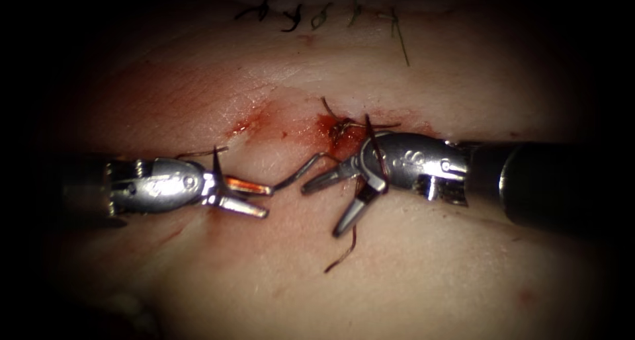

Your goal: Wound Closure

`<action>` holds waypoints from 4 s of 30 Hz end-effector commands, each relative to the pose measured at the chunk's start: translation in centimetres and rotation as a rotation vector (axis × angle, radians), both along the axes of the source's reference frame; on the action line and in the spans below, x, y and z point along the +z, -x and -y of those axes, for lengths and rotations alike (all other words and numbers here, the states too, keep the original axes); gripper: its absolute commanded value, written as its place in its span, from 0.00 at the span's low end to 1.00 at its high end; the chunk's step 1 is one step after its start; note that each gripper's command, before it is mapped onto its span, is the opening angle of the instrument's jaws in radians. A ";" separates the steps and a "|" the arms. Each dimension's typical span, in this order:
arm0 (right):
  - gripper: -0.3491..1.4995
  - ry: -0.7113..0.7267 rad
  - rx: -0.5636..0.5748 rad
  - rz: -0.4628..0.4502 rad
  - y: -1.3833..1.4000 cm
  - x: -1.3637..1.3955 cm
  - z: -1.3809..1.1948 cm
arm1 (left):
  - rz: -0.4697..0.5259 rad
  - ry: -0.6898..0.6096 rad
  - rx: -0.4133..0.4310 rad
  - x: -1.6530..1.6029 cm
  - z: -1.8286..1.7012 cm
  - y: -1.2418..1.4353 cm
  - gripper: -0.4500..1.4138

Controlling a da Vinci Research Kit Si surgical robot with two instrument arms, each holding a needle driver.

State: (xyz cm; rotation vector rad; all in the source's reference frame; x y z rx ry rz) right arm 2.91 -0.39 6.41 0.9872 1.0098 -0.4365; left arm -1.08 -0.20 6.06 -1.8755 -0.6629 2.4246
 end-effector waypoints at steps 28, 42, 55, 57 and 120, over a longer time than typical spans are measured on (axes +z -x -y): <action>0.59 0.148 -0.348 0.201 -0.12 0.44 0.54 | 0.007 0.003 0.013 0.04 0.16 -0.09 0.00; 0.19 0.314 -0.383 0.281 -0.09 0.53 0.51 | 0.006 0.005 0.013 0.06 0.18 -0.09 0.00; 0.00 0.346 -0.406 0.267 -0.09 0.56 0.59 | 0.006 0.013 0.012 0.06 0.15 -0.13 0.00; 0.00 0.366 -0.350 0.262 -0.10 0.53 0.49 | 0.002 0.014 0.012 0.05 0.14 -0.13 0.00; 0.00 0.329 0.722 0.539 1.09 0.54 -1.51 | 0.038 -0.026 -0.037 -0.81 2.30 -0.49 0.00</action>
